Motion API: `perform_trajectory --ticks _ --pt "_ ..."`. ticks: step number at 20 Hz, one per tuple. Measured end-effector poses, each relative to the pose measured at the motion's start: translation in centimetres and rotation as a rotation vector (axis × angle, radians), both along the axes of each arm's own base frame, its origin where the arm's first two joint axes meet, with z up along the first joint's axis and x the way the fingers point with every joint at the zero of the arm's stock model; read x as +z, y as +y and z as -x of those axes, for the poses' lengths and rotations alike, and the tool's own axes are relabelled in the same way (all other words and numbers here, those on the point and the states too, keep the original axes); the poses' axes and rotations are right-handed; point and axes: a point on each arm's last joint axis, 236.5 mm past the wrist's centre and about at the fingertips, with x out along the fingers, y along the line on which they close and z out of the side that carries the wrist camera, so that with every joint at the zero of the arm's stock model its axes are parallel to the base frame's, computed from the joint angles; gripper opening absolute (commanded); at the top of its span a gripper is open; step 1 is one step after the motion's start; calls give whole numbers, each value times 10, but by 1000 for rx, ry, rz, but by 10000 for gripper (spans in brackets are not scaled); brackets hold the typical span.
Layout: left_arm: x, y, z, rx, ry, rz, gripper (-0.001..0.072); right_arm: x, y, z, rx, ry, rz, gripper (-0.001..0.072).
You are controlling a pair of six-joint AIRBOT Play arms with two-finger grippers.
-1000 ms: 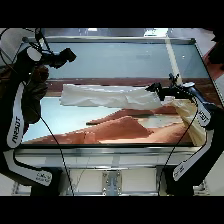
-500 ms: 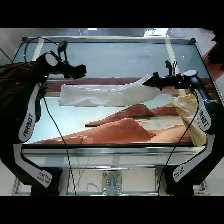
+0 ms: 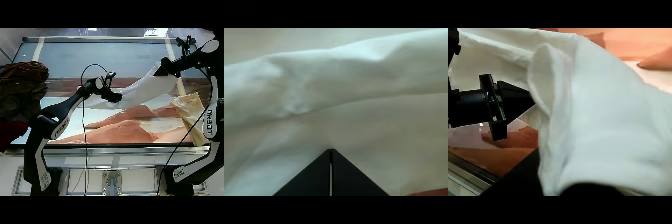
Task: Fold the shirts.
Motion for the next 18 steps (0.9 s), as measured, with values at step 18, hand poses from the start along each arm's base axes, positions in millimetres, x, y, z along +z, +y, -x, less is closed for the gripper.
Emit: perform_trajectory --ticks 18 --pt "284 276 -130 369 -503 45 9 50 228 -29 129 -405 -64 222"
